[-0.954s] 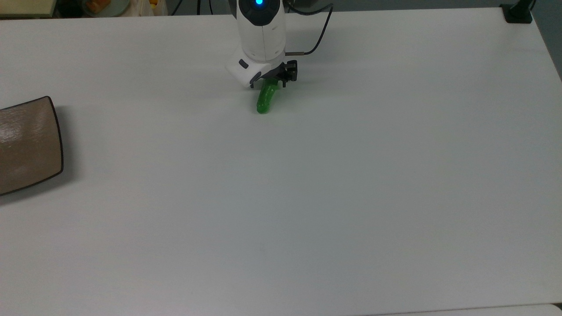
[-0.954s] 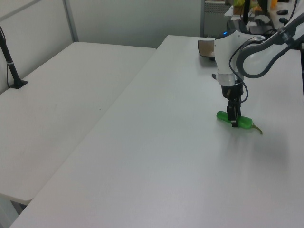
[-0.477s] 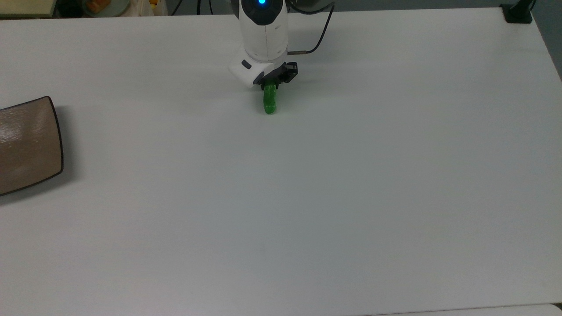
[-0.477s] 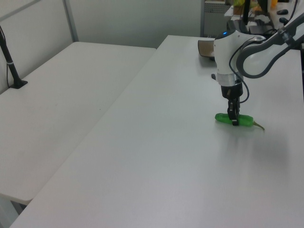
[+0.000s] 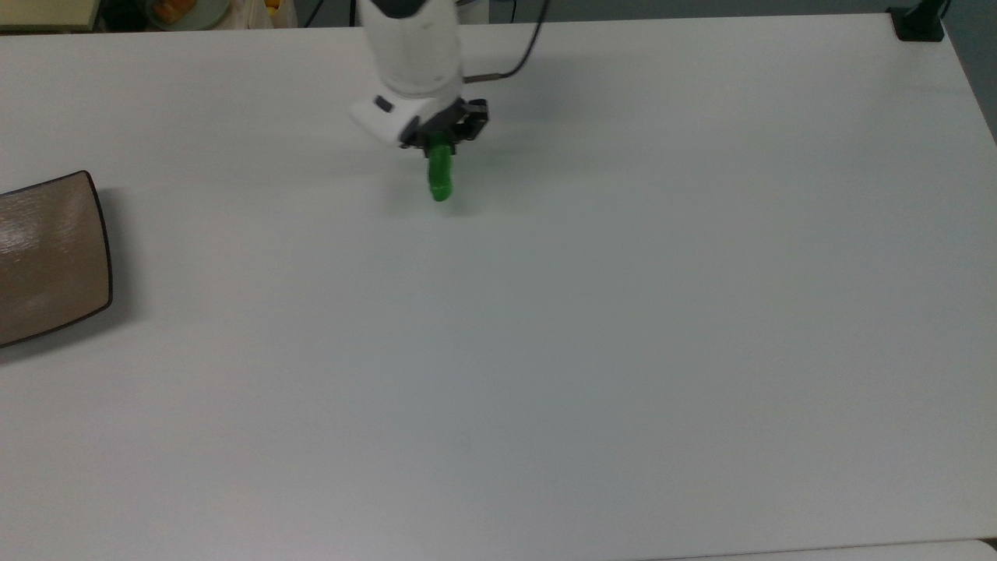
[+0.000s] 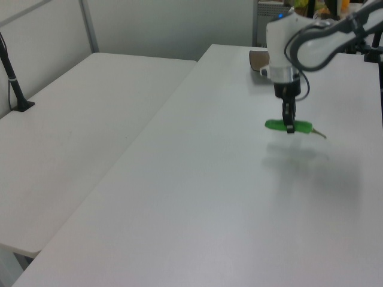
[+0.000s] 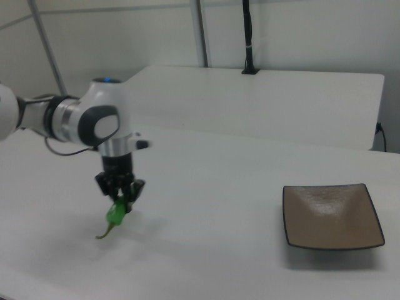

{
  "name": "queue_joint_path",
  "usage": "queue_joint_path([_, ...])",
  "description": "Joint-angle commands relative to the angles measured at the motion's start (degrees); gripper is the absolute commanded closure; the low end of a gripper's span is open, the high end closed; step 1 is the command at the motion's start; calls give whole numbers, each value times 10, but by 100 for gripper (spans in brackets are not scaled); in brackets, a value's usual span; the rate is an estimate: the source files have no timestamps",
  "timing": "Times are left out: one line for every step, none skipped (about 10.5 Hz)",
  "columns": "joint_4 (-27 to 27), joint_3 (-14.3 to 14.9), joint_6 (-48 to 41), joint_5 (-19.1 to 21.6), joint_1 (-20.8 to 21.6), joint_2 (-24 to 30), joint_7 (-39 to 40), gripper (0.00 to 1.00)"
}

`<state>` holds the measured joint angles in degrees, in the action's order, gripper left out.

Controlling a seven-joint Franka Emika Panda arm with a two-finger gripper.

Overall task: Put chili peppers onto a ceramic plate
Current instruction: 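Lift the chili pepper and carry it toward the brown square plate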

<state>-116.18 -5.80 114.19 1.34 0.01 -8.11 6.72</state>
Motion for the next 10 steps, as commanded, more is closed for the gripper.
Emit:
queue_joint_path([103,92,-40,7,3,-24,65,94])
queue_joint_path([135,124,-32,10,4,-46,69,94])
queue_joint_path([167,142,-30,11,4,-71,75,94])
queue_joint_path([194,155,-29,14,2,-93,77,94])
queue_joint_path([218,171,-14,27,-3,-109,77,94])
queue_joint_path([223,189,23,55,-10,-118,77,94])
queue_joint_path([223,192,69,86,-30,-122,75,94])
queue_joint_path([225,192,99,110,-52,-127,74,94])
queue_joint_path([238,195,115,137,-68,-134,76,94])
queue_joint_path([260,196,120,160,-86,-147,76,94])
